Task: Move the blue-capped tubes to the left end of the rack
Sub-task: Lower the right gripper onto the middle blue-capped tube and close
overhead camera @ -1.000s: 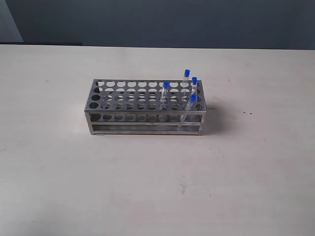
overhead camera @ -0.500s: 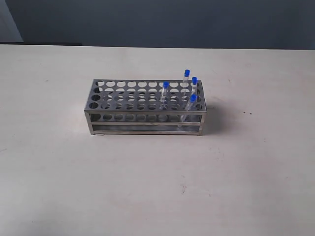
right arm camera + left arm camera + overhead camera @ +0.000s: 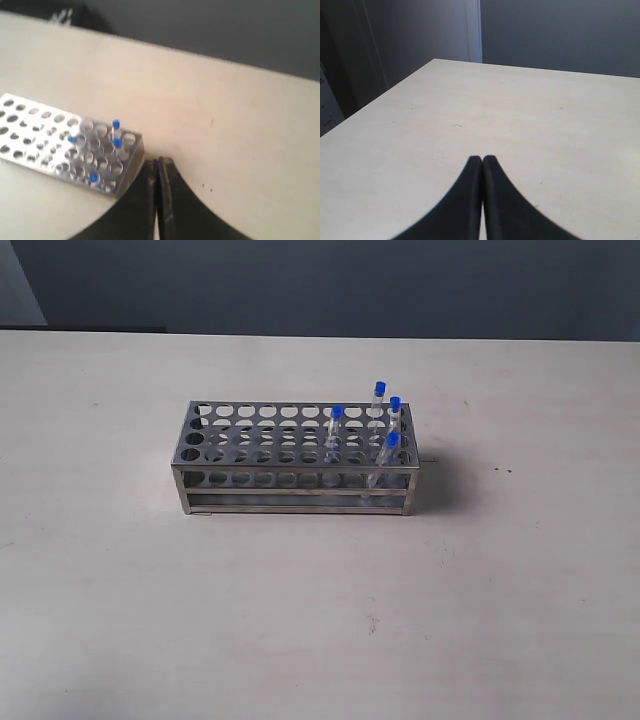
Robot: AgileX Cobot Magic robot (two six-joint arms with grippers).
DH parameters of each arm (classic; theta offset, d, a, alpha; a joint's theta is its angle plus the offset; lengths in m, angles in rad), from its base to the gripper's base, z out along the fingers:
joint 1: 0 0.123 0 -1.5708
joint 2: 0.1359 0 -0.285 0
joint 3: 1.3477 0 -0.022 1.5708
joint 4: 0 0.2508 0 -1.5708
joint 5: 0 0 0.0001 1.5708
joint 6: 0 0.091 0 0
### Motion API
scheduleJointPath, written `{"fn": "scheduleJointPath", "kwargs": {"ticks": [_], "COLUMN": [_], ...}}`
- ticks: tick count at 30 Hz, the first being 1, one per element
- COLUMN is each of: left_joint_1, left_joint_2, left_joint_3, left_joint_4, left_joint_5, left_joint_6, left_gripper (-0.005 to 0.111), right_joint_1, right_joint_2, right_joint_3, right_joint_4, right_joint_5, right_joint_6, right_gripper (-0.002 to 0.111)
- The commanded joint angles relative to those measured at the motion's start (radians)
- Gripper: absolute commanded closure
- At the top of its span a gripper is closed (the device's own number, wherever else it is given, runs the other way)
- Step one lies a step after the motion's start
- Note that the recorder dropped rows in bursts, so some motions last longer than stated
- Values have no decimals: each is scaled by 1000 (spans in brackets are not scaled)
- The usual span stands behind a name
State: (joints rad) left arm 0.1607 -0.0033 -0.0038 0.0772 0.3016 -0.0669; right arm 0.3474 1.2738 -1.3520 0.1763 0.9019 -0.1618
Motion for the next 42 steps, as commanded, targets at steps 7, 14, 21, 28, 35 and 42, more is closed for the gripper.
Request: {"fn": "scheduleJointPath", "kwargs": {"ticks": [7, 14, 21, 28, 35, 42], "left_joint_1": [-5, -5, -5, -5, -5, -5], "left_joint_2": [3, 3, 3, 3, 3, 3], "left_joint_3": [4, 4, 4, 4, 4, 4], "left_joint_4": [-5, -5, -5, -5, -5, -5], "left_joint_5": [-11, -11, -11, -11, -11, -11], "left_joint_6": [-2, -2, -2, -2, -2, -2], "left_gripper": [106, 106, 106, 106, 106, 106], "right_joint_1": [298, 375, 380, 380, 380, 380], "right_joint_2": [401, 505, 540, 591, 642, 633], "right_joint_3": [-29, -29, -29, -29, -29, -29], "right_joint_4": [-233, -227, -296, -344, -320, -324], "right_joint_5": [72, 3, -39, -61, -72, -65], "right_joint_6": [113, 119, 185, 226, 226, 229], "right_gripper": [93, 63, 68, 68, 73, 108]}}
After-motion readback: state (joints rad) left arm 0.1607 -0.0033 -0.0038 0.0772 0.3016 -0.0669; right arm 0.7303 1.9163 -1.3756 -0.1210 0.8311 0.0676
